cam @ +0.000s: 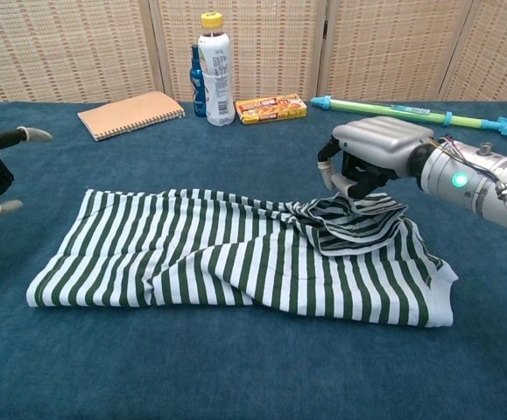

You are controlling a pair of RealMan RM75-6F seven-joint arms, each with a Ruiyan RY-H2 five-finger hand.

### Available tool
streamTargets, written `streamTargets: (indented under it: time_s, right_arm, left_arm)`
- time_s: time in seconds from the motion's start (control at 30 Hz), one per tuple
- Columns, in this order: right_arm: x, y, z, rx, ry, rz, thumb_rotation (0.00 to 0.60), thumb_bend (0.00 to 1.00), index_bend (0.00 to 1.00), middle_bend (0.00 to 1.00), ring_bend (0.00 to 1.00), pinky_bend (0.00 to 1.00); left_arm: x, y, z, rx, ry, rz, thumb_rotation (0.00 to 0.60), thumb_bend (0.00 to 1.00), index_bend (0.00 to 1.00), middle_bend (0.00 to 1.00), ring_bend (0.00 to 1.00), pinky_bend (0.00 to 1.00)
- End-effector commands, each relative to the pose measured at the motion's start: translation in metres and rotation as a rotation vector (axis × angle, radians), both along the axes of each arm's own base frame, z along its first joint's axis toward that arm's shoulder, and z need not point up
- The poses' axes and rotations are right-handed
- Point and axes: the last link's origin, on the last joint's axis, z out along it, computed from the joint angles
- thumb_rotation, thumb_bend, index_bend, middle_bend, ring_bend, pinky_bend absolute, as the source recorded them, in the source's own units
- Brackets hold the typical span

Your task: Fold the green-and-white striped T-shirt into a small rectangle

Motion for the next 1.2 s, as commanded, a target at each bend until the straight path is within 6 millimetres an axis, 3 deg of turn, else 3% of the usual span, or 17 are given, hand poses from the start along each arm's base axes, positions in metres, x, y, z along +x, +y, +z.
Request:
streamTargets:
  time_s: [0.03,0.33,0.77,0.87,1.0,1.13,1.2]
  right_arm:
    - [-0.010,0.008,-0.002,0.019,0.029,-0.005,0.600,0.57,0.74,0.96,1.00,1.00]
    - [-0.032,0.033,-0.004,0.072,0.035,-0.029,0.600,0.56,0.74,0.96,1.00,1.00]
    - [-0.041,0.042,-0.011,0.092,0.067,-0.017,0.600,0.56,0.74,0.96,1.00,1.00]
    - [-0.031,0.042,0.003,0.053,0.017,0.016,0.600,0.56,0.74,0.96,1.00,1.00]
    - [-0.020,0.043,0.037,-0.023,-0.063,0.055,0.600,0.56,0.74,0.96,1.00,1.00]
    - [-0.018,0.045,0.070,-0.100,-0.096,0.077,0.600,0.55,0.74,0.96,1.00,1.00]
    - [-0.021,0.047,0.086,-0.134,-0.100,0.076,0.600,0.55,0.74,0.96,1.00,1.00]
  left_arm:
    - [-0.001,0.000,-0.001,-0.003,0.000,0.002,0.600,0.40,0.00,0.84,0.82,0.94]
    - [0.001,0.000,-0.006,-0.017,-0.002,-0.004,0.600,0.40,0.00,0.84,0.82,0.94]
    - [-0.001,-0.002,-0.005,-0.015,-0.006,0.001,0.600,0.40,0.00,0.84,0.82,0.94]
    - [-0.002,-0.001,-0.003,-0.008,-0.002,-0.004,0.600,0.40,0.00,0.84,0.82,0.94]
    - [-0.001,-0.001,0.001,-0.011,0.021,-0.048,0.600,0.40,0.00,0.84,0.81,0.94]
    - [0.000,-0.002,-0.002,-0.041,0.049,-0.125,0.600,0.40,0.01,0.84,0.80,0.94]
    - [-0.001,-0.002,-0.005,-0.069,0.082,-0.187,0.600,0.37,0.06,0.84,0.79,0.94]
